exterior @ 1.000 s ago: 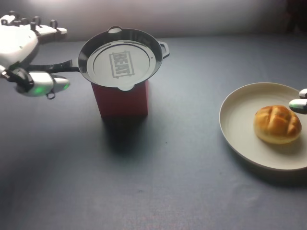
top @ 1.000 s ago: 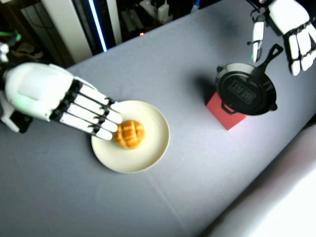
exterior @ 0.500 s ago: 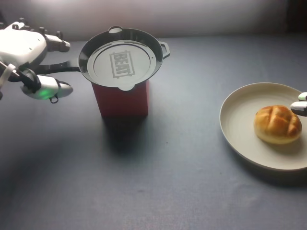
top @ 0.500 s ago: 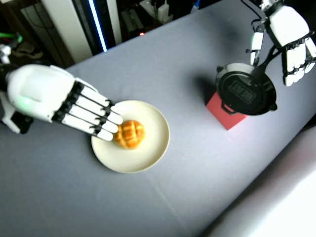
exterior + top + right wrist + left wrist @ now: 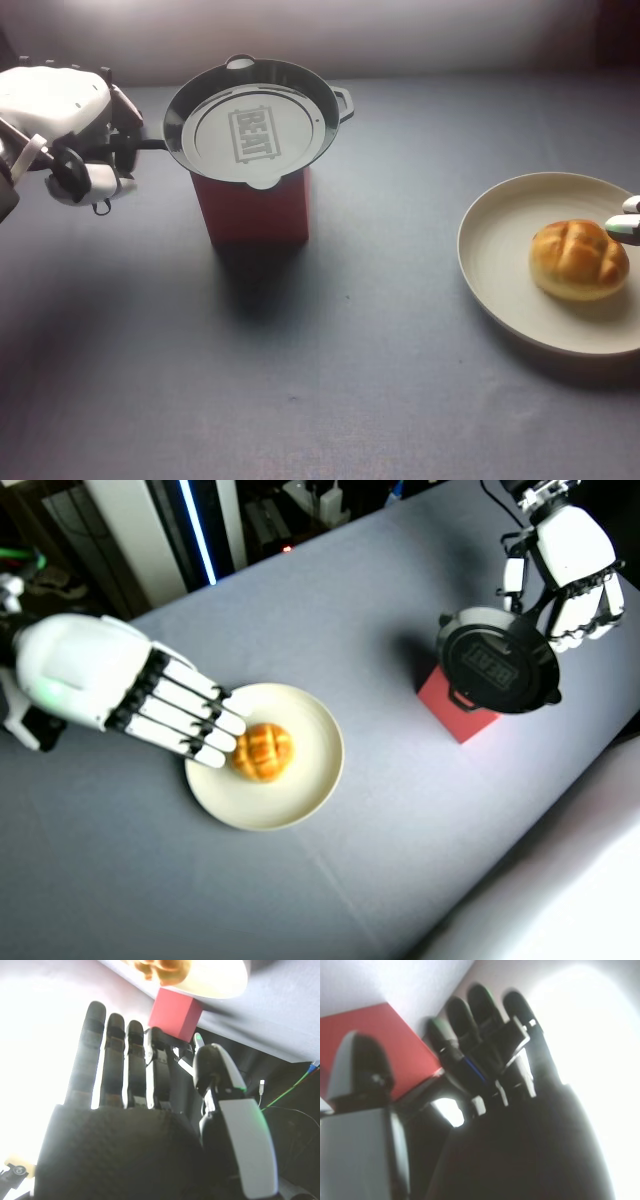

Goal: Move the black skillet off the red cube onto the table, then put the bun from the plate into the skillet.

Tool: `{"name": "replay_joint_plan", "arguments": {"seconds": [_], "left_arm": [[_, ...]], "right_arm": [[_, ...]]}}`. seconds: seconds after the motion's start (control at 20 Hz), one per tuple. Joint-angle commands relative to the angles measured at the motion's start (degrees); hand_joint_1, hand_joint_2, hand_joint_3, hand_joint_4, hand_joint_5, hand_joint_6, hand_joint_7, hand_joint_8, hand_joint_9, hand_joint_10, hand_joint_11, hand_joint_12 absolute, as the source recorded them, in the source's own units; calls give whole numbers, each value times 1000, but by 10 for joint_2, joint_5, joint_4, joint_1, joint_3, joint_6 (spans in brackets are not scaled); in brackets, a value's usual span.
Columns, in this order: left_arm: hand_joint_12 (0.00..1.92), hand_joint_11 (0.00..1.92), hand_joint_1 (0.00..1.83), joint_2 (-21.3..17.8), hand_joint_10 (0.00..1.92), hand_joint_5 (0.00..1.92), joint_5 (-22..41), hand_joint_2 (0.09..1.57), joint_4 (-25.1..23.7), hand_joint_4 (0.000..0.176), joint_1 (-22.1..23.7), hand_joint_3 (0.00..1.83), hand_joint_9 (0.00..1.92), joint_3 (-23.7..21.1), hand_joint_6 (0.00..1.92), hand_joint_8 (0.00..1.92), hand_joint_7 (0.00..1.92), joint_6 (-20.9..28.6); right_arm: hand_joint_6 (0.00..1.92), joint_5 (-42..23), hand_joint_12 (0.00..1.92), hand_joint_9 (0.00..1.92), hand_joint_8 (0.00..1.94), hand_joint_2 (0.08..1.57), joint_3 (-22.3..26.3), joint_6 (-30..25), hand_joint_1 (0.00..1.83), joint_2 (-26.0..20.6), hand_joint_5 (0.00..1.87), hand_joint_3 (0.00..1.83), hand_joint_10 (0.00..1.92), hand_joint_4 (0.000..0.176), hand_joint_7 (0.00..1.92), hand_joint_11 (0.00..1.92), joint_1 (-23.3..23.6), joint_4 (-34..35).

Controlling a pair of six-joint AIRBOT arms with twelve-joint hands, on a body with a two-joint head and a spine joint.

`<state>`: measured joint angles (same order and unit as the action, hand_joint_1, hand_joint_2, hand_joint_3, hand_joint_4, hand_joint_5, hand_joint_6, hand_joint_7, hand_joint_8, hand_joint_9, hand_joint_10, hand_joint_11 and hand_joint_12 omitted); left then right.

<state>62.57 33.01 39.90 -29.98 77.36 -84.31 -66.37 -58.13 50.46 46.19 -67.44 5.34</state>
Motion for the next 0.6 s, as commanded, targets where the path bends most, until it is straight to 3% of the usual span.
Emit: {"name": "replay_joint_plan", "arguments": {"seconds": [0.0, 0.05, 0.1, 0.15, 0.2, 0.25, 0.35, 0.4, 0.55], "left_arm": [[1906, 1093, 851, 1, 1849, 816, 56, 1126, -13, 0, 8, 1, 1044, 6, 1272, 1685, 975, -2], [1918, 1273, 849, 3, 1907, 789, 56, 1110, -13, 0, 10, 0, 1168, 8, 1585, 1874, 1015, -1], [1920, 1287, 861, 5, 1918, 763, 55, 1102, -12, 0, 11, 0, 1149, 10, 1836, 1912, 1007, -1], [1921, 1222, 897, 8, 1920, 762, 55, 1111, -11, 0, 11, 0, 1066, 13, 1904, 1919, 933, 3], [1921, 1164, 905, 13, 1921, 772, 56, 1129, -11, 47, 11, 1, 1010, 21, 1918, 1921, 876, 15], [1921, 1175, 906, 18, 1921, 808, 56, 1137, -11, 79, 10, 2, 1032, 26, 1920, 1921, 896, 27], [1921, 1365, 980, 21, 1921, 1028, 67, 1187, -10, 112, 0, 7, 1292, 27, 1921, 1921, 1141, 47], [1921, 1439, 1081, 22, 1921, 1101, 71, 1220, -10, 120, -4, 8, 1390, 27, 1921, 1921, 1230, 54], [1921, 1551, 1328, 24, 1921, 1146, 91, 1267, -12, 118, -23, 4, 1515, 27, 1921, 1921, 1329, 95]], "right_arm": [[0, -61, 178, 380, 0, 1416, -3, -2, 463, 2, 393, 0, 1, 30, 354, 379, 3, 9], [1, -61, 183, 366, 1, 1424, -4, -2, 415, 2, 380, 3, 1, 42, 342, 362, 3, 9], [0, -60, 252, 368, 0, 1429, -4, -2, 392, 3, 375, 0, 0, 39, 345, 336, 3, 9], [0, -60, 352, 374, 1, 1429, -4, -3, 392, 3, 381, 2, 0, 36, 352, 293, 3, 9], [2, -60, 395, 391, 2, 1424, -4, -3, 419, 3, 389, 0, 4, 38, 362, 302, 3, 9], [0, -60, 469, 408, 0, 1415, -4, -3, 457, 4, 400, 2, 0, 35, 374, 292, 3, 9], [2, -60, 554, 395, 2, 1416, -5, -3, 475, 5, 396, 0, 0, 27, 365, 233, 3, 8], [3, -60, 556, 391, 2, 1417, -5, -3, 476, 5, 398, 0, 0, 23, 363, 223, 3, 8], [0, -60, 707, 386, 0, 1432, -6, -3, 408, 6, 381, 1, 0, 30, 358, 156, 3, 8]]}}
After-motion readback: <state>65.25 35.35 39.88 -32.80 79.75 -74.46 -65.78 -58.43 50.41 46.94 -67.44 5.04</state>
